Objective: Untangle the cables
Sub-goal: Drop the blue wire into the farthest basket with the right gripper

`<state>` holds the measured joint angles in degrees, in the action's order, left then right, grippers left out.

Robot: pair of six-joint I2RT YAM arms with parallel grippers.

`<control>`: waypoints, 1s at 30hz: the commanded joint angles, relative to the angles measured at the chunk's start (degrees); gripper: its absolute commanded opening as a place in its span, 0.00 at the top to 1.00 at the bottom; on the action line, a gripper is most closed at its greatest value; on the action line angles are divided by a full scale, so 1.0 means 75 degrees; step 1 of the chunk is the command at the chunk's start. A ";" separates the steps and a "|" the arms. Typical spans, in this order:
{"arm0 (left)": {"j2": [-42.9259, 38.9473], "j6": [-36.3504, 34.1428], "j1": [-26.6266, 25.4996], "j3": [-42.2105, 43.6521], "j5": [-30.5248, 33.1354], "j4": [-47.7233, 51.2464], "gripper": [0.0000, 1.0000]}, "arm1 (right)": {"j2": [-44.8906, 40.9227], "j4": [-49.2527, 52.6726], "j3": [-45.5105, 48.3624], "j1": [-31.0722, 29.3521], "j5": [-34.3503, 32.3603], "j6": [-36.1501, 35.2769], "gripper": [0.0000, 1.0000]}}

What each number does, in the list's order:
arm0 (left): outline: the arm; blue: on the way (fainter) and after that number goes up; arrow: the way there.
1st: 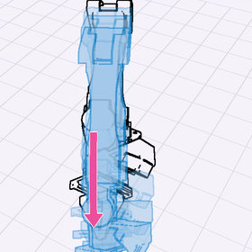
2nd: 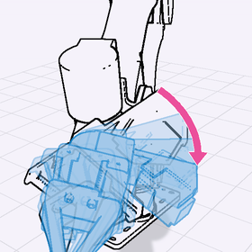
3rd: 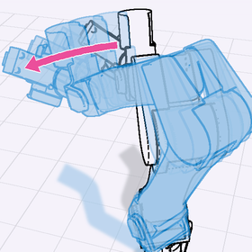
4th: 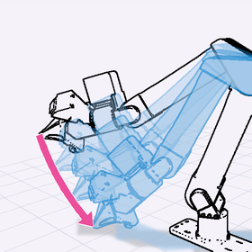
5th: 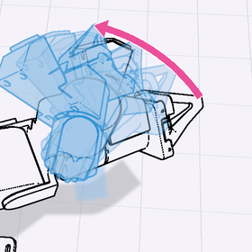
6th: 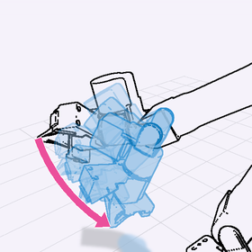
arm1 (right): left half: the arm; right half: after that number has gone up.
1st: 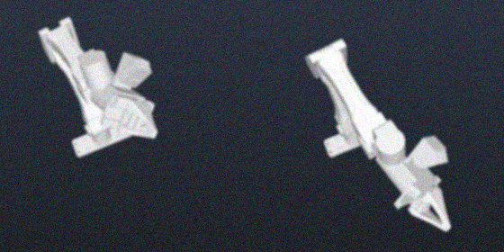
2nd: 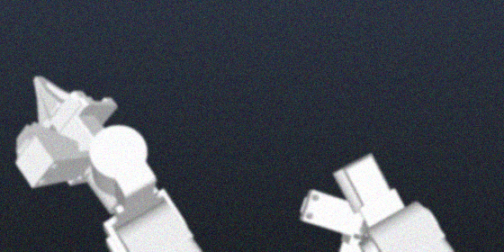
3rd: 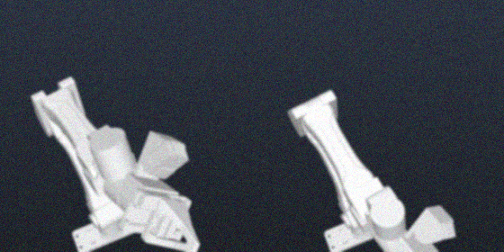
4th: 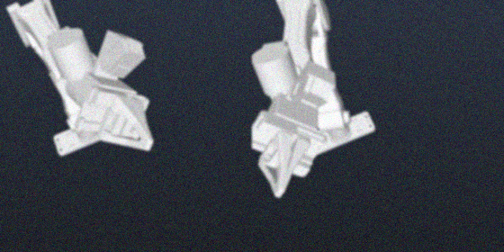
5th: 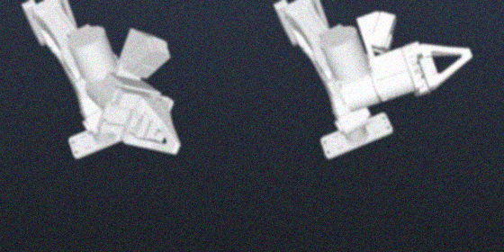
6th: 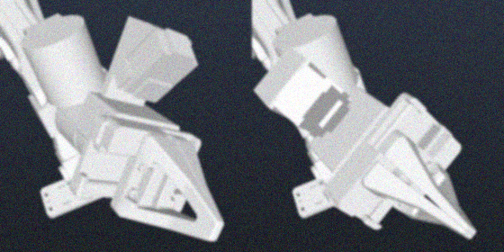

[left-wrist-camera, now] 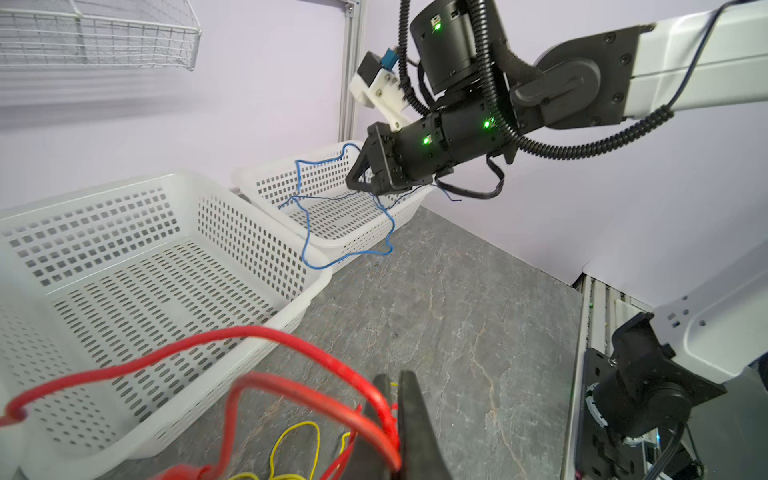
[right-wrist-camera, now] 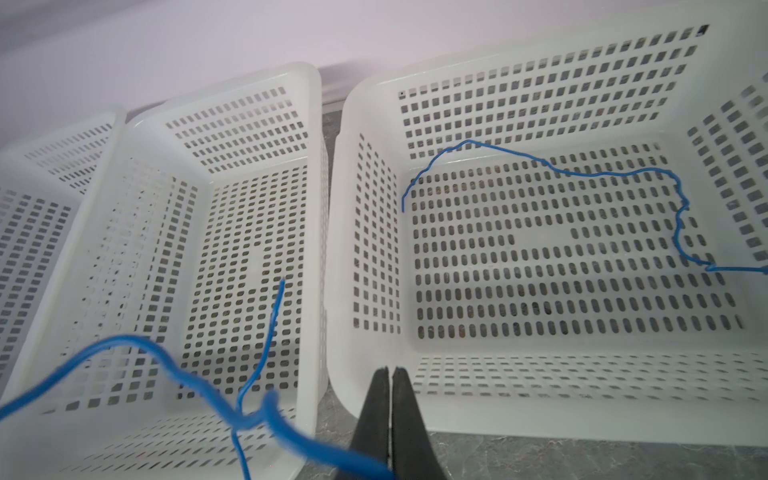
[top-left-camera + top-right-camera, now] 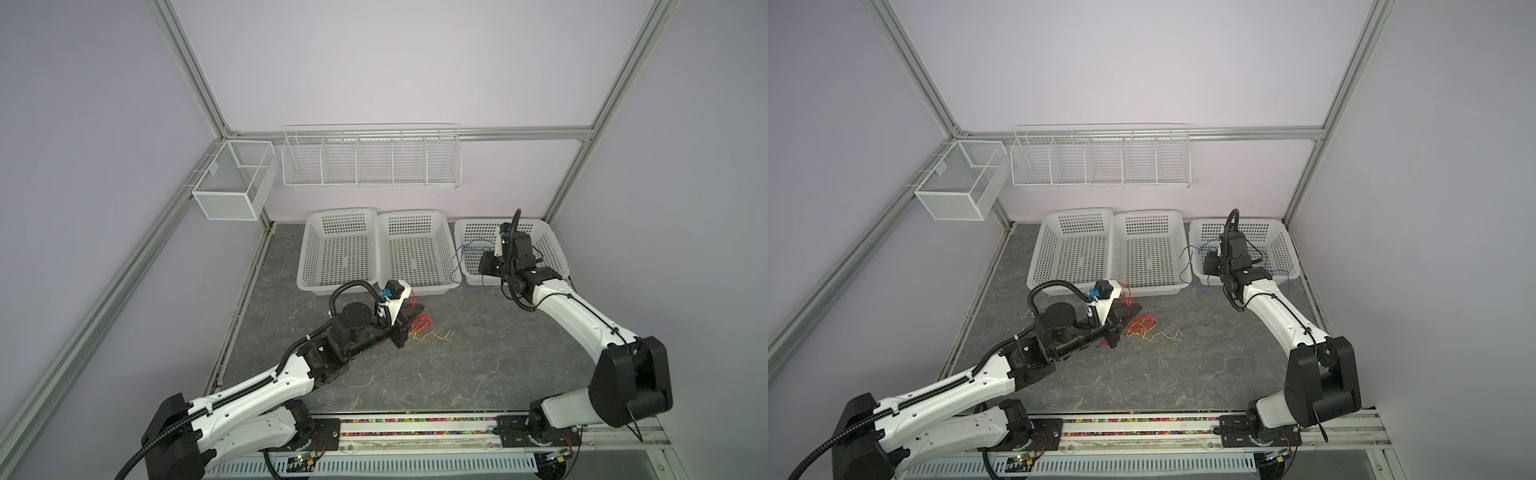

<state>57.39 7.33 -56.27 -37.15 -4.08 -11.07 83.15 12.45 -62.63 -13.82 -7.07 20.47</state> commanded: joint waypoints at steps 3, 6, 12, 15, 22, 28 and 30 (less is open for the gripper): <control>0.0066 0.0013 0.0038 0.0107 0.0079 0.0125 1.00 | 0.0392 -0.0119 -0.0681 0.0662 -0.0075 -0.0209 0.94; 0.0249 0.0049 0.0032 0.0071 -0.0014 0.0050 1.00 | 0.1068 -0.0072 -0.1204 0.1144 0.0051 -0.0164 0.94; 0.0496 0.0130 0.0047 0.0147 -0.0022 -0.0149 1.00 | 0.2564 0.0005 -0.2108 0.1789 0.0287 -0.0029 0.94; 0.0626 0.0162 0.0066 0.0177 -0.0007 -0.0263 1.00 | 0.3206 0.0238 -0.2426 0.1798 0.0230 -0.0187 0.94; 0.0947 0.0279 0.0128 0.0114 0.0076 -0.0434 1.00 | 0.3727 0.0373 -0.2415 0.1803 0.0196 -0.0301 0.87; 0.1200 0.0341 0.0170 -0.0025 0.0047 -0.0341 1.00 | 0.3480 0.0391 -0.2237 0.1801 0.0231 -0.0490 0.74; 0.1258 0.0394 0.0181 -0.0016 0.0091 -0.0395 1.00 | 0.3259 0.0326 -0.2122 0.1780 0.0280 -0.0575 0.67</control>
<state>66.43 9.45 -55.22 -36.32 -3.88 -12.60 111.24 15.22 -79.81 -0.25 -5.89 17.67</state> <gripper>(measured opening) 0.048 0.312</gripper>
